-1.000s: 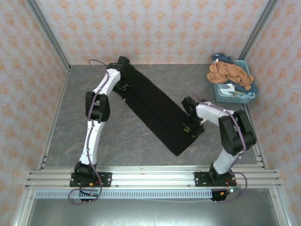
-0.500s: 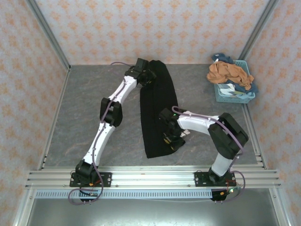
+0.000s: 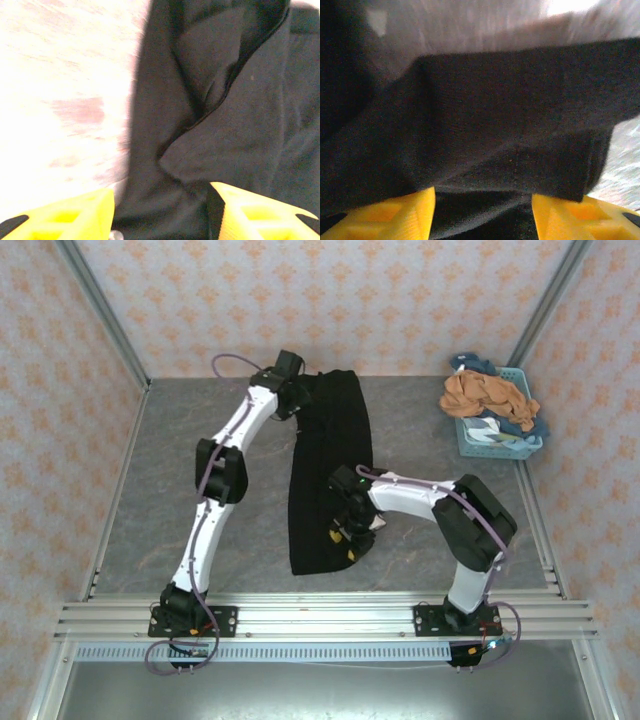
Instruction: Fold and stack the t-shirts
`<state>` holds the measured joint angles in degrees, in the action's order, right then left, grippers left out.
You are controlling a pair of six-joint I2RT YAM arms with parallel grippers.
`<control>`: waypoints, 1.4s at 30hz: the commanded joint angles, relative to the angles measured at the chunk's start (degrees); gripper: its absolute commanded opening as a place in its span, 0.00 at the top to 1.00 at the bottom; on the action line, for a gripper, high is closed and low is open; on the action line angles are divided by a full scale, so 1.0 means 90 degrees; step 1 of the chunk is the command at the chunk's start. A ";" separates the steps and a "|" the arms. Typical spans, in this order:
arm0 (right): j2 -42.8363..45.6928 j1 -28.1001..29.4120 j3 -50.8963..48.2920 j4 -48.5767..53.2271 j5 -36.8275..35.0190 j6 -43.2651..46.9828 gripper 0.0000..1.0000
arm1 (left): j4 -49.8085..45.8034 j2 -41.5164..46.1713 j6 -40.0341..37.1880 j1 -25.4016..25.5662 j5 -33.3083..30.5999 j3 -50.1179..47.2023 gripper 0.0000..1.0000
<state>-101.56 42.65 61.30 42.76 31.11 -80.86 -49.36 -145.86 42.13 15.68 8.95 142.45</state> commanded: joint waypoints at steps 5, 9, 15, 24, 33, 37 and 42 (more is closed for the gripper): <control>0.1150 -0.0928 0.0258 0.1196 -0.1139 0.1556 0.42 | -0.0320 0.3076 -0.0429 0.0131 0.0485 -0.3803 0.49; 0.1703 -0.1250 -0.0115 0.0928 -0.1144 0.2820 0.42 | -0.0497 0.4625 -0.0931 0.0605 0.1879 -0.6624 0.53; 0.2009 -0.1273 -0.0790 0.0638 -0.0630 0.4831 0.44 | -0.0201 0.6486 -0.0438 0.1501 0.2868 -0.9620 0.50; 0.2181 -0.1260 -0.1313 0.0728 -0.0235 0.5400 0.43 | 0.0729 0.6633 0.0428 0.2362 0.2977 -1.0520 0.48; 0.2300 -0.1200 -0.1703 0.0625 -0.0065 0.5205 0.44 | 0.0811 0.5785 0.0128 0.2538 0.2727 -1.0468 0.60; 0.2328 -0.0962 -0.1898 0.0536 -0.0012 0.5034 0.44 | 0.0996 0.5554 0.0166 0.2608 0.2774 -1.0389 0.74; 0.2235 -0.0588 -0.2172 0.0213 0.0048 0.4690 0.47 | 0.1155 0.5494 0.0279 0.2763 0.2821 -1.0473 0.80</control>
<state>-81.73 36.10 43.03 46.35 31.16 -36.18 -43.05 -94.24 44.12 38.83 34.13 48.82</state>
